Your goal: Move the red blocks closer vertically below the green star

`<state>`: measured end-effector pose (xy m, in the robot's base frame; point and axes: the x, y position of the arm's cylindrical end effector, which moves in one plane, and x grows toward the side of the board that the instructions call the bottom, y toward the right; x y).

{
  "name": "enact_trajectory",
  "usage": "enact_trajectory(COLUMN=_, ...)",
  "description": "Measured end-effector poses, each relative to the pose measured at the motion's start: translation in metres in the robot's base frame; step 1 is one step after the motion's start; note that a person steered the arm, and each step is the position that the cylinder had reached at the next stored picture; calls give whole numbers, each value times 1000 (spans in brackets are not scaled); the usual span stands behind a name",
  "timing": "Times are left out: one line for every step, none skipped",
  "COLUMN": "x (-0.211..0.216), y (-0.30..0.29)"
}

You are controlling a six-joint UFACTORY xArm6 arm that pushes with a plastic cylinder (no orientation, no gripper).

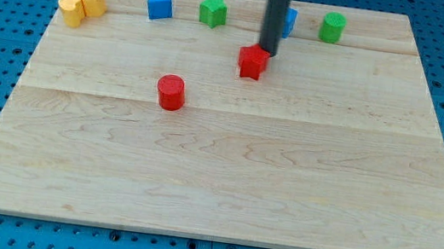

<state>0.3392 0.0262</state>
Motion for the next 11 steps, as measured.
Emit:
enact_trajectory(x=33, y=-35)
enact_trajectory(x=41, y=-112)
enact_trajectory(x=96, y=-158)
enact_trajectory(x=123, y=-147)
enact_trajectory(x=99, y=-96)
enact_trajectory(x=121, y=-94)
enact_trajectory(x=157, y=-64)
enact_trajectory(x=155, y=-5)
enact_trajectory(x=152, y=20)
enact_trajectory(x=149, y=53)
enact_trajectory(x=149, y=64)
